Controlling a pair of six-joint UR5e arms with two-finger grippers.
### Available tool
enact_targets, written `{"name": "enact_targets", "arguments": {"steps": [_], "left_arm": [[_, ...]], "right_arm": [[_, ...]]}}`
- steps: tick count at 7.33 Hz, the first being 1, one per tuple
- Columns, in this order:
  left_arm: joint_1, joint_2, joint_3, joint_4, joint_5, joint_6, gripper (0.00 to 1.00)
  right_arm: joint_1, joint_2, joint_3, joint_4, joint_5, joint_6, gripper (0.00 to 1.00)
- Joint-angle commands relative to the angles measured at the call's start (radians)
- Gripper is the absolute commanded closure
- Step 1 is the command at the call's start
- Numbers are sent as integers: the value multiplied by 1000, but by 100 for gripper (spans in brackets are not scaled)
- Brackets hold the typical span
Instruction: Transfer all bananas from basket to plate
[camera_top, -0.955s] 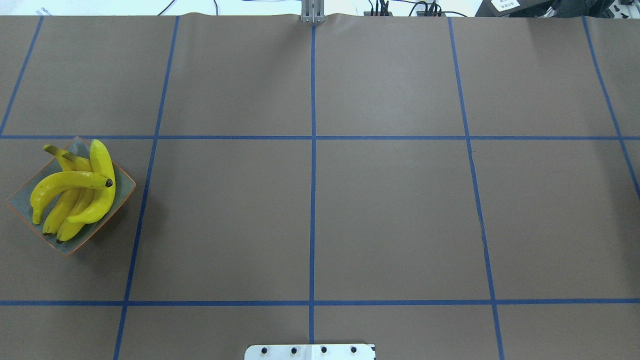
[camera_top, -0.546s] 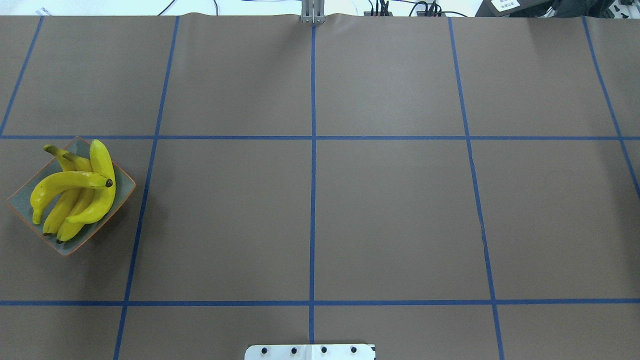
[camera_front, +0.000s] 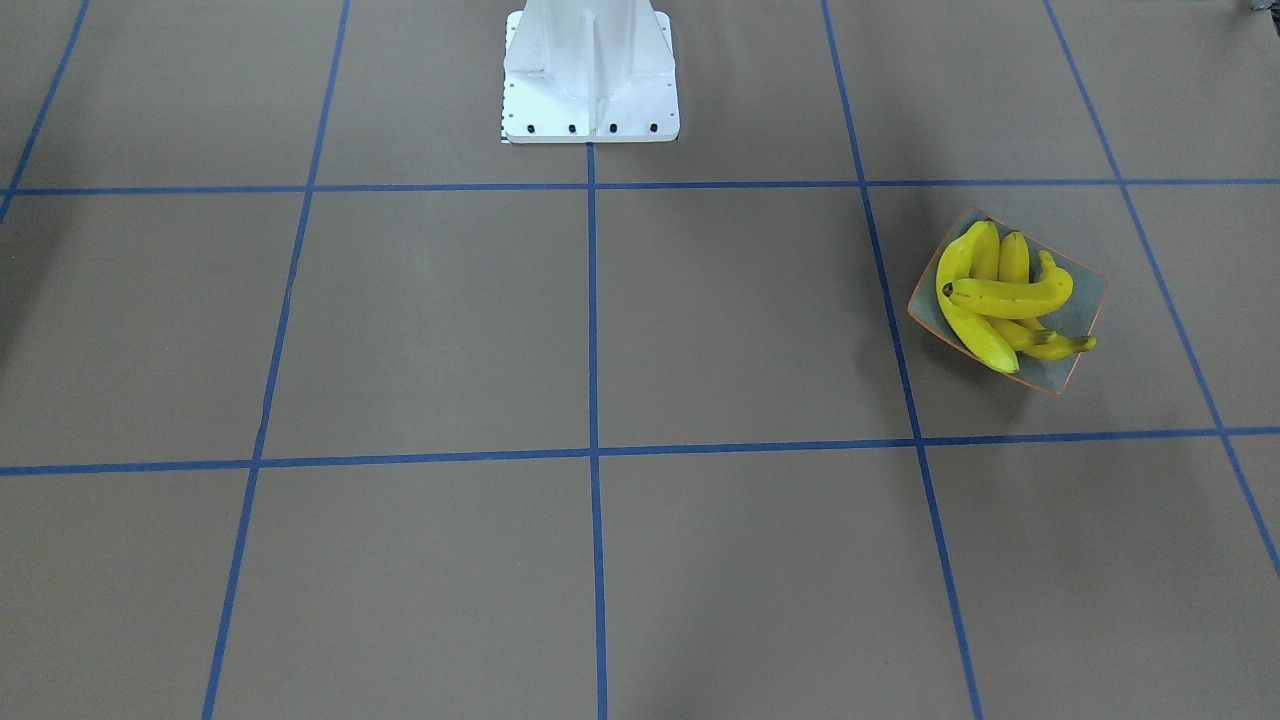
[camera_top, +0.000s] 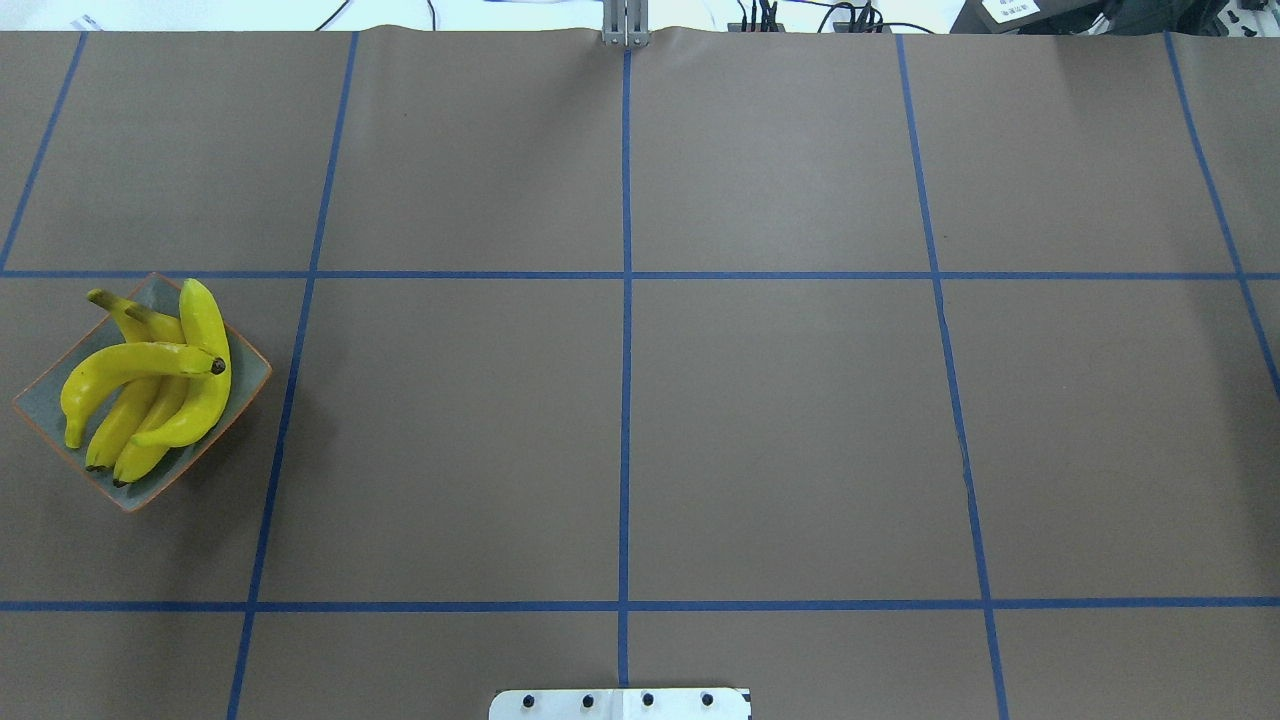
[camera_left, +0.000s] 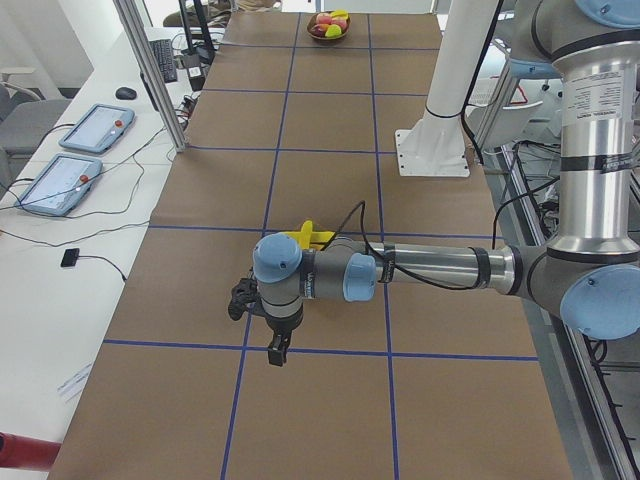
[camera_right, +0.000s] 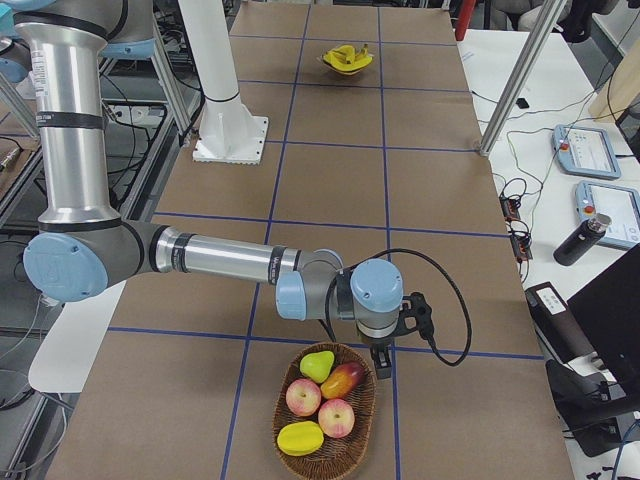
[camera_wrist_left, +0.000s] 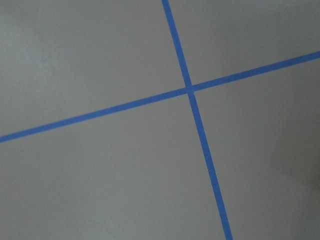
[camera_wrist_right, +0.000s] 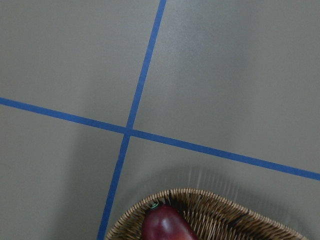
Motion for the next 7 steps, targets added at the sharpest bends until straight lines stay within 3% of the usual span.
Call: {"name": "enact_targets", "arguments": {"steps": [1, 7], "left_arm": [[-15, 12, -43, 22, -2, -1, 0], [-16, 52, -77, 2, 2, 9, 0]], "right_arm": [[-3, -5, 21, -62, -17, 64, 0], [-71, -8, 79, -62, -53, 168, 0]]}}
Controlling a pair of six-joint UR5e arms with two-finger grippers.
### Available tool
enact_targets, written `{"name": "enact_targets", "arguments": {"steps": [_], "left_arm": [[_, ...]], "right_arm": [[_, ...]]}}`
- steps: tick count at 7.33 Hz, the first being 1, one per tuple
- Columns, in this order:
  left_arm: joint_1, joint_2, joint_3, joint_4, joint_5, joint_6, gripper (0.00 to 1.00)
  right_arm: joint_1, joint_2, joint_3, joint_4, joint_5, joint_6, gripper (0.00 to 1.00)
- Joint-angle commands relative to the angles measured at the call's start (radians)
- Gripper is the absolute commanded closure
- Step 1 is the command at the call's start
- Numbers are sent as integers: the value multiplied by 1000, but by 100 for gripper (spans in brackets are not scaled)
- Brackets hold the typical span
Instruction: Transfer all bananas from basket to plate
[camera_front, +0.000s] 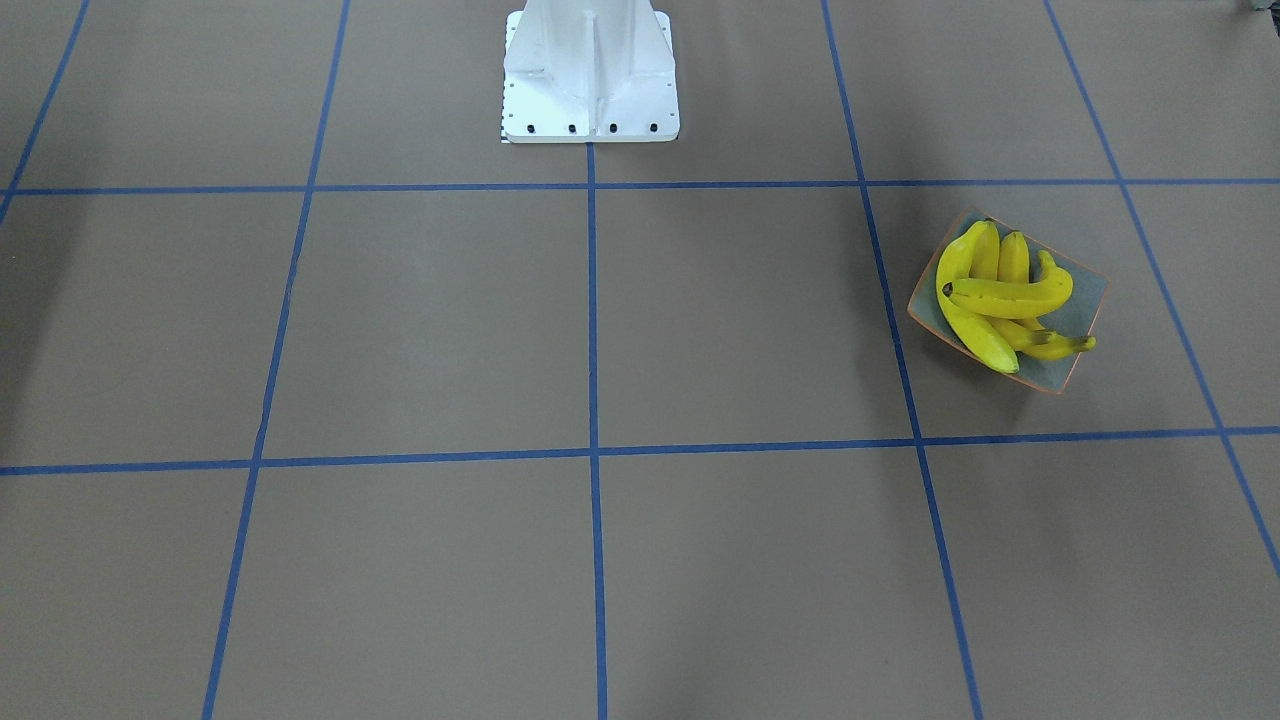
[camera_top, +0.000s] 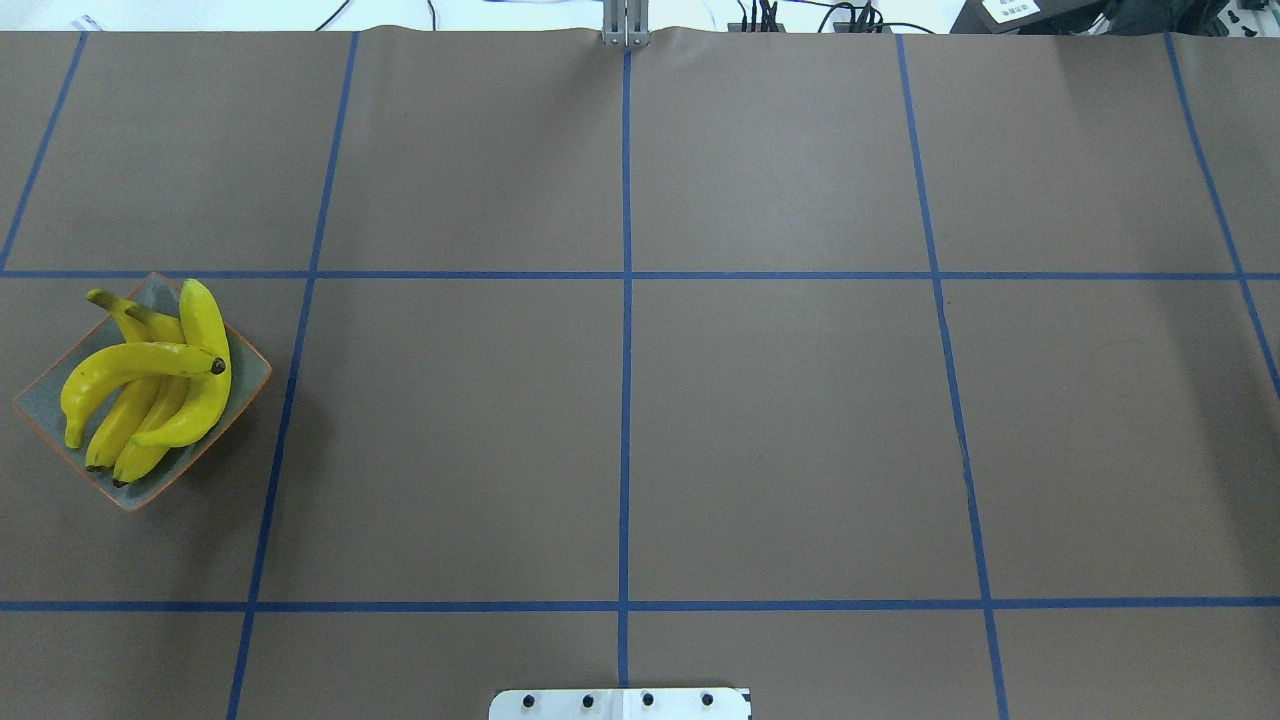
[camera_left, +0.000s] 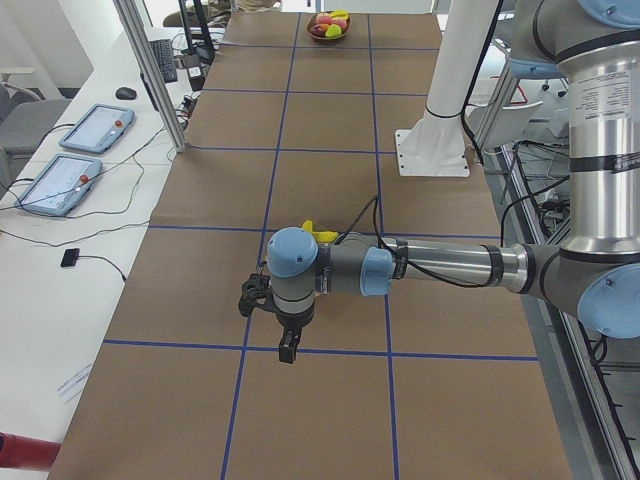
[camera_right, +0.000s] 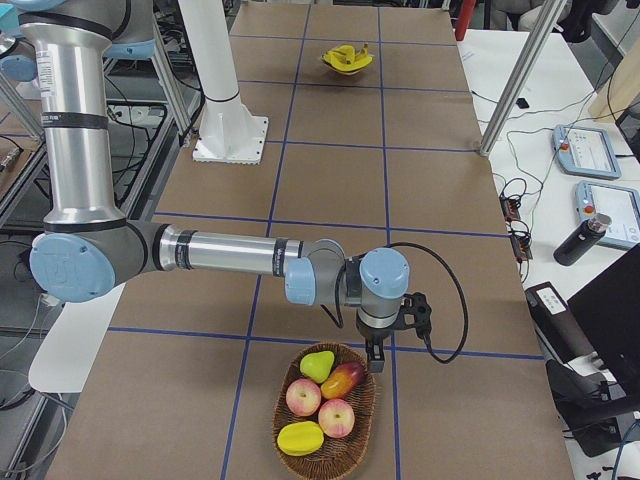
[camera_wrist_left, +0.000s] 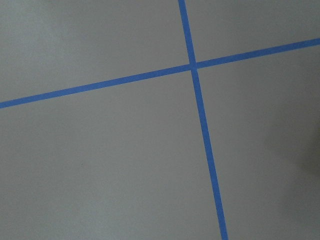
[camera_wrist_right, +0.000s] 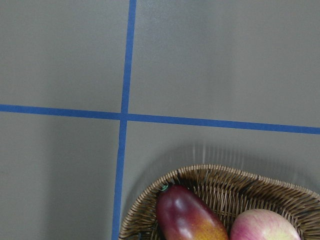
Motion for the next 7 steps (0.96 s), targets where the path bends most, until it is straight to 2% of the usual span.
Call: {"name": "enact_targets", "arguments": {"steps": [1, 7], "left_arm": [[-1, 2, -7, 0, 1, -1, 0], [-1, 74, -20, -6, -1, -11, 0]], "right_arm": [[-3, -4, 18, -2, 1, 8, 0], [-3, -10, 34, -5, -2, 37, 0]]}}
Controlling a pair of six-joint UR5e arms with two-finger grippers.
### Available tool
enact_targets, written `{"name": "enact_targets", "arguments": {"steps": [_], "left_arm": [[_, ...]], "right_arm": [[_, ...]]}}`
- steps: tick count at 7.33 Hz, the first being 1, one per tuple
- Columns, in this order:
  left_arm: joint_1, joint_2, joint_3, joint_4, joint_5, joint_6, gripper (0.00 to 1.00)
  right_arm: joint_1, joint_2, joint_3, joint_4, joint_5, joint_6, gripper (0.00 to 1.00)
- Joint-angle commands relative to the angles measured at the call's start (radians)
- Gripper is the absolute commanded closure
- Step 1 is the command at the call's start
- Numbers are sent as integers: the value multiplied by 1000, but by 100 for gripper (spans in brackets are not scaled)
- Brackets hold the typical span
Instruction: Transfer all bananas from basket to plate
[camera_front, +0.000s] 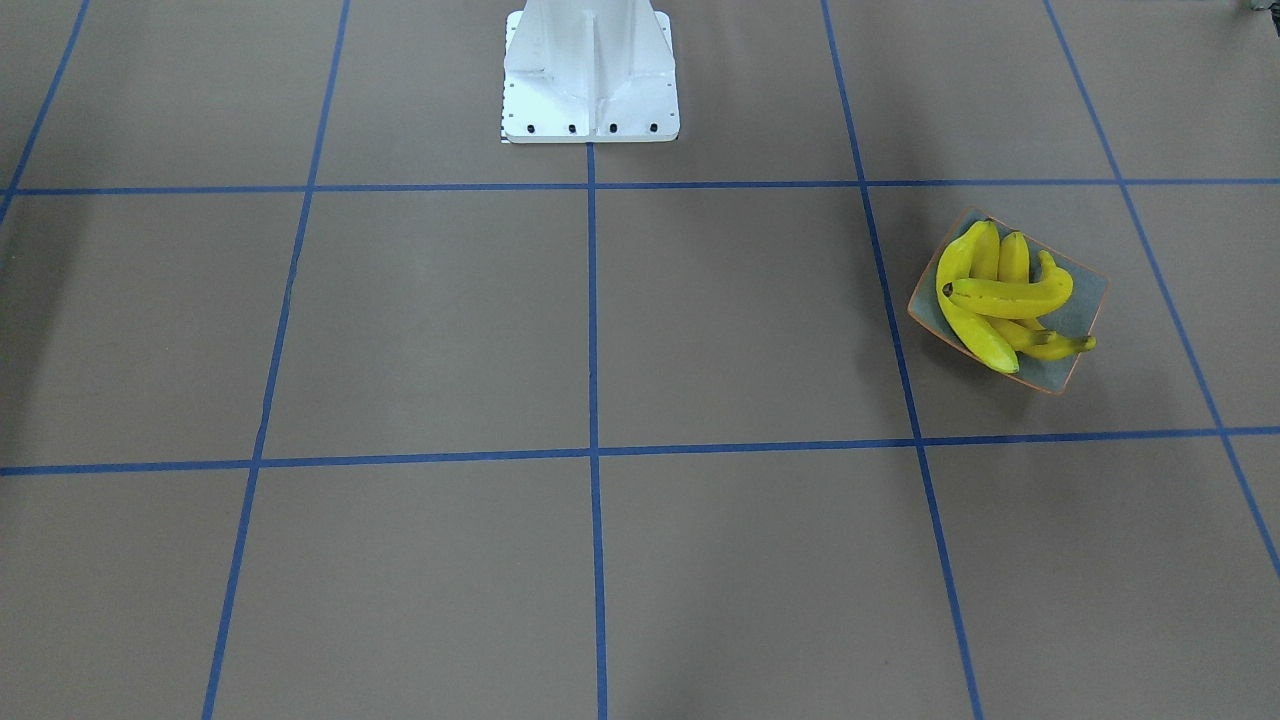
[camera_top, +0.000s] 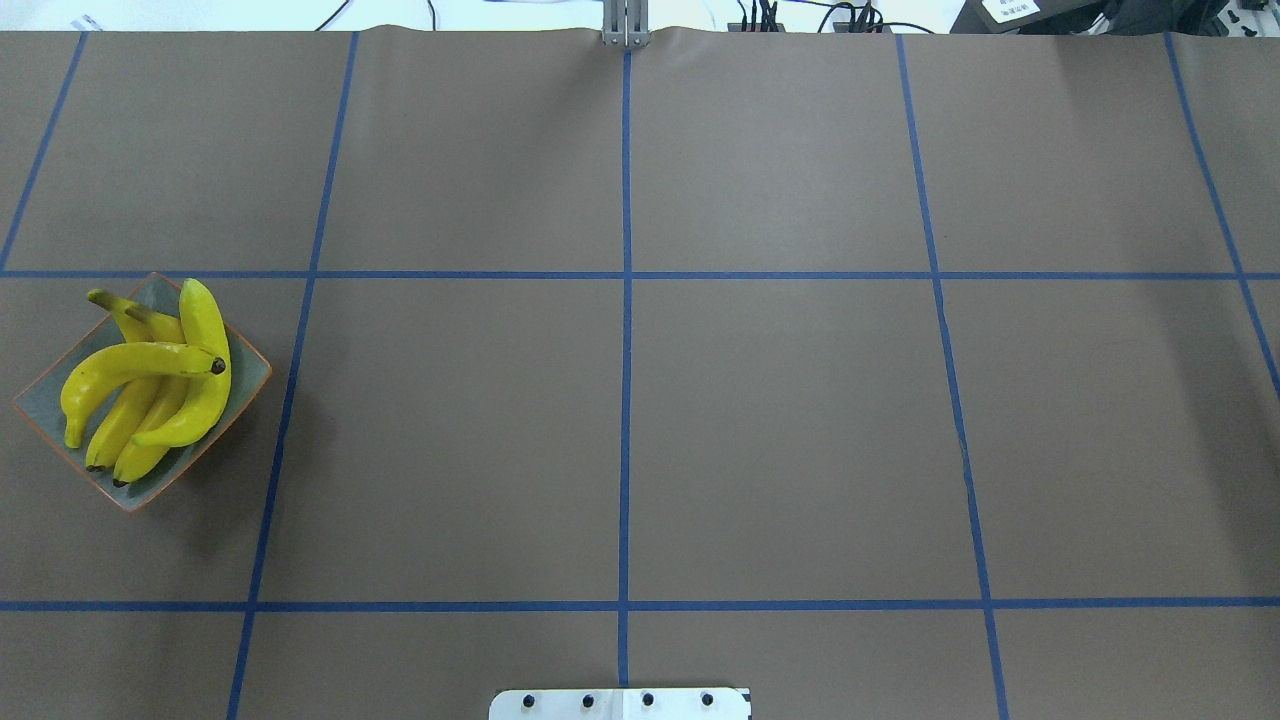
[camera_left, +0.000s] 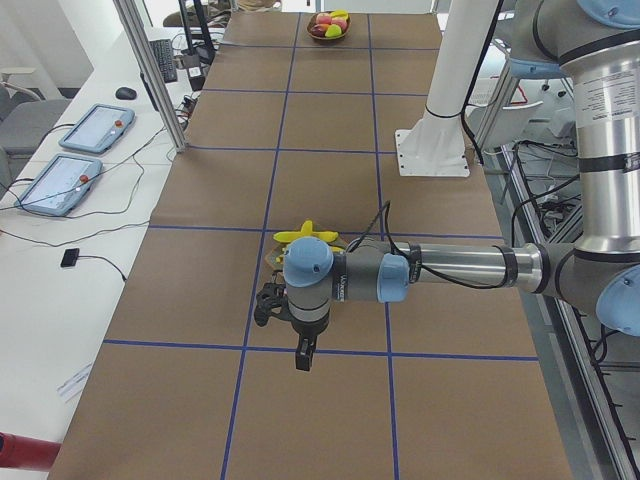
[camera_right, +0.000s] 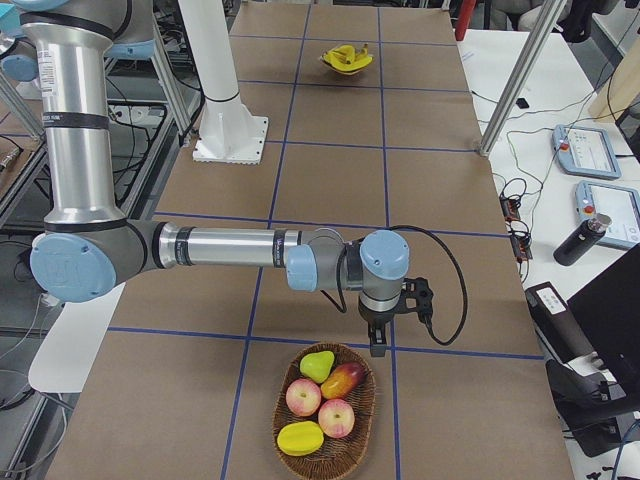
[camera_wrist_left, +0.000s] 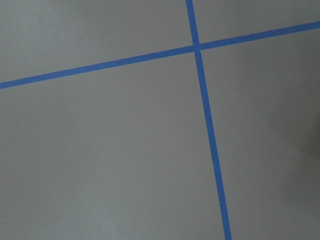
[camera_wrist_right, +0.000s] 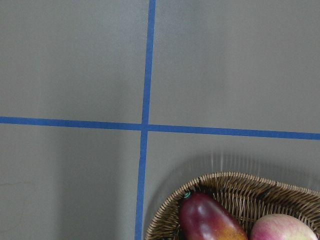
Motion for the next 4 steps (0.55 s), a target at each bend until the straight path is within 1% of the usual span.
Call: {"name": "enact_targets", "arguments": {"steps": [1, 2, 4], "left_arm": [[-1, 8, 1, 0, -1, -1, 0], [-1, 8, 5, 0, -1, -1, 0], [-1, 8, 7, 0, 1, -1, 0]], "right_arm": [[0, -4, 12, 1, -3, 20, 0], [0, -4, 33, 1, 0, 63, 0], [-2, -4, 43, 6, 2, 82, 0]]}}
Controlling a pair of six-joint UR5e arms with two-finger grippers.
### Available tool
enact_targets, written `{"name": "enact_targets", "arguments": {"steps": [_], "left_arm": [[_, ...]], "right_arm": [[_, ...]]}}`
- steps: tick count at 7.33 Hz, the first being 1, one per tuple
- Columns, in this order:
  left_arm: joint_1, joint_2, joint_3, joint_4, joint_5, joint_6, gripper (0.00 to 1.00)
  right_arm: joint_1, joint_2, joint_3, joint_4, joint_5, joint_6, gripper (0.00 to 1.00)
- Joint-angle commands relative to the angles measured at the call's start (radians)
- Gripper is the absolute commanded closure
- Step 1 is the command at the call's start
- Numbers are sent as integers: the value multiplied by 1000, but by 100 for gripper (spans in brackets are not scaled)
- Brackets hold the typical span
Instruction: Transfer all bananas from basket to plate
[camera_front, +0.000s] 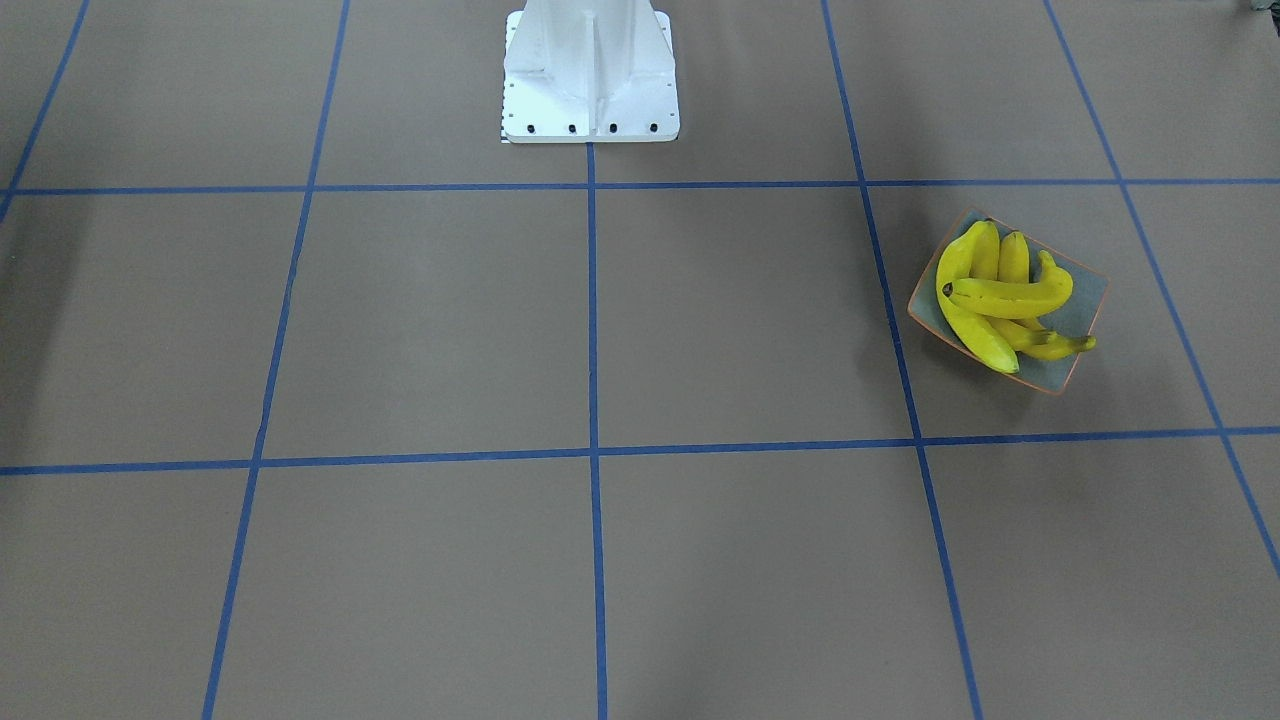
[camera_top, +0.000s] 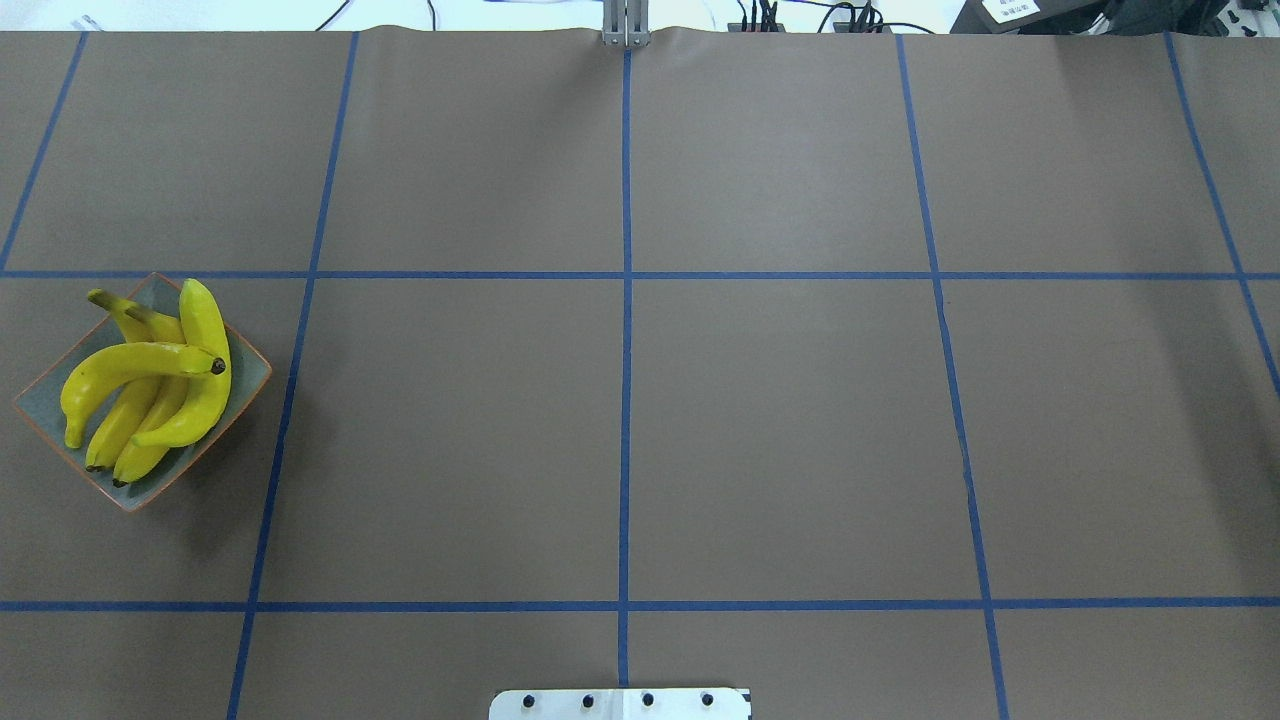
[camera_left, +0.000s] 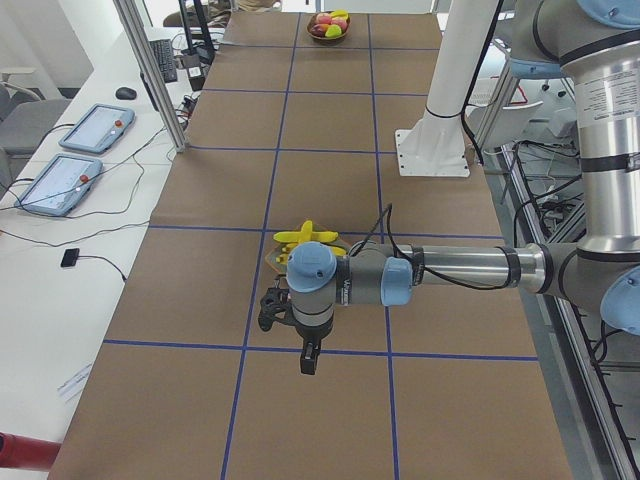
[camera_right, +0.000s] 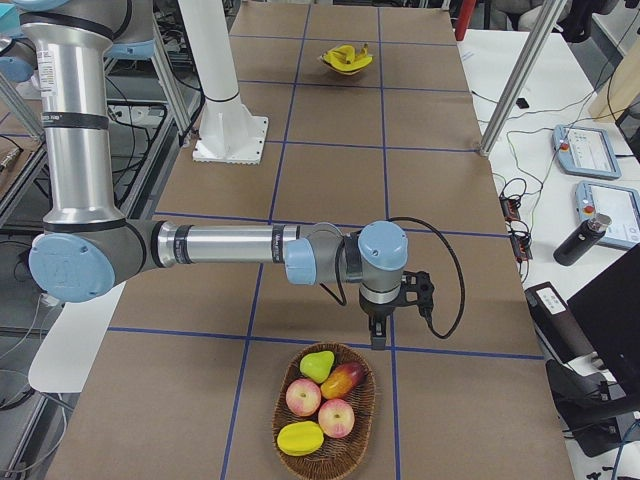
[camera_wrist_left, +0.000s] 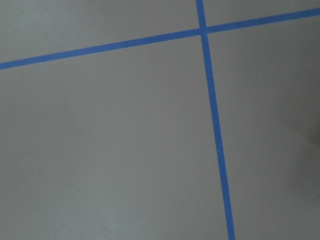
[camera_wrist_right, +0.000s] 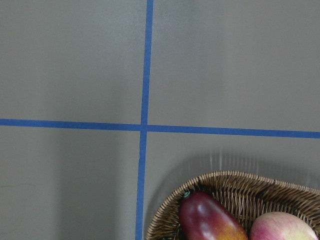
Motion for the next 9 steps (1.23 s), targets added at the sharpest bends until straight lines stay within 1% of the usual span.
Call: {"name": "enact_targets", "arguments": {"steps": [1, 9], "left_arm": [[0, 0, -2, 0, 6, 0, 0], [0, -1, -6, 0, 10, 2, 0]], "right_arm": [[-1, -2, 9, 2, 1, 13, 0], [-1, -15, 17, 8, 6, 1, 0]]}}
